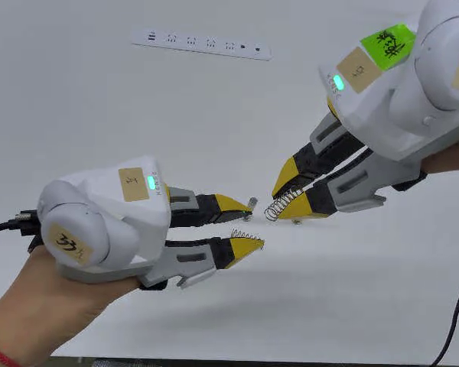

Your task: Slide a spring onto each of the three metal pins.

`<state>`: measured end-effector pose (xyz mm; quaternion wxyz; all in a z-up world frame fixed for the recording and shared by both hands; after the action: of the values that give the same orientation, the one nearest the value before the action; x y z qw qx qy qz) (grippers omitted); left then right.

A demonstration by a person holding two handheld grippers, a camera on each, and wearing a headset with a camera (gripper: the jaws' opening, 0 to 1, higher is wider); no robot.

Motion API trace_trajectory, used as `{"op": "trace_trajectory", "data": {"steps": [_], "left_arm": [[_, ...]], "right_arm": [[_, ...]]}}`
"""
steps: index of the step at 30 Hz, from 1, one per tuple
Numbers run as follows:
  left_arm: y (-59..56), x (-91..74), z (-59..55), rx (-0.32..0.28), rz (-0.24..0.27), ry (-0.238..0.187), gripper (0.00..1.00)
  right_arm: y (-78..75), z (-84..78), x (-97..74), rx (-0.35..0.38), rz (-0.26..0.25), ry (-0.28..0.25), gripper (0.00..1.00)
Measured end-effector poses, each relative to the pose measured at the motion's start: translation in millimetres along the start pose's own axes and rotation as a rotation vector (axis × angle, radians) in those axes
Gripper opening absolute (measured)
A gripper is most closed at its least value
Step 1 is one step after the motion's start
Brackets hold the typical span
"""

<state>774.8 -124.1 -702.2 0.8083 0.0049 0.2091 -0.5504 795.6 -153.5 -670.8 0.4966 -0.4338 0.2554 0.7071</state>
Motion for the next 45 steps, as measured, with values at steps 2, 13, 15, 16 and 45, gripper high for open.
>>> {"op": "trace_trajectory", "data": {"steps": [2,13,15,16,45], "left_arm": [[1.5,-2.4,-3.4,0.003,0.006,0.011,0.24],[10.3,-15.7,-18.7,0.001,0.027,0.051,0.36],[12.8,-18.4,-22.1,-0.007,0.031,0.058,0.37],[14.0,-19.7,-23.2,-0.013,0.035,0.06,0.38],[43.2,-44.9,-48.1,-0.123,0.11,0.066,0.83]], "right_arm": [[-3.3,-0.5,-1.1,0.004,-0.01,0.004,0.12],[-25.2,-17.9,11.3,0.038,-0.042,0.046,0.12],[-30.5,-25.0,17.0,0.04,-0.047,0.065,0.12],[-33.5,-27.9,19.7,0.046,-0.049,0.068,0.12],[-53.4,-59.3,68.0,0.087,0.004,0.141,0.12]]}}
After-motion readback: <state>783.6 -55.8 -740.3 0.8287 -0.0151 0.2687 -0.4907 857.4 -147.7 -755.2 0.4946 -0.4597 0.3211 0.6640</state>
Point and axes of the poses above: the centre of the closed fingertips' face, and the gripper's own axes: x roughly forward along the fingers, y roughly to its left, z roughly out of its top, the point moved 2 cm from there along -x, roughly backward along the fingers, and after that the axes turned 10 degrees about -x, right-handed, at the moved point
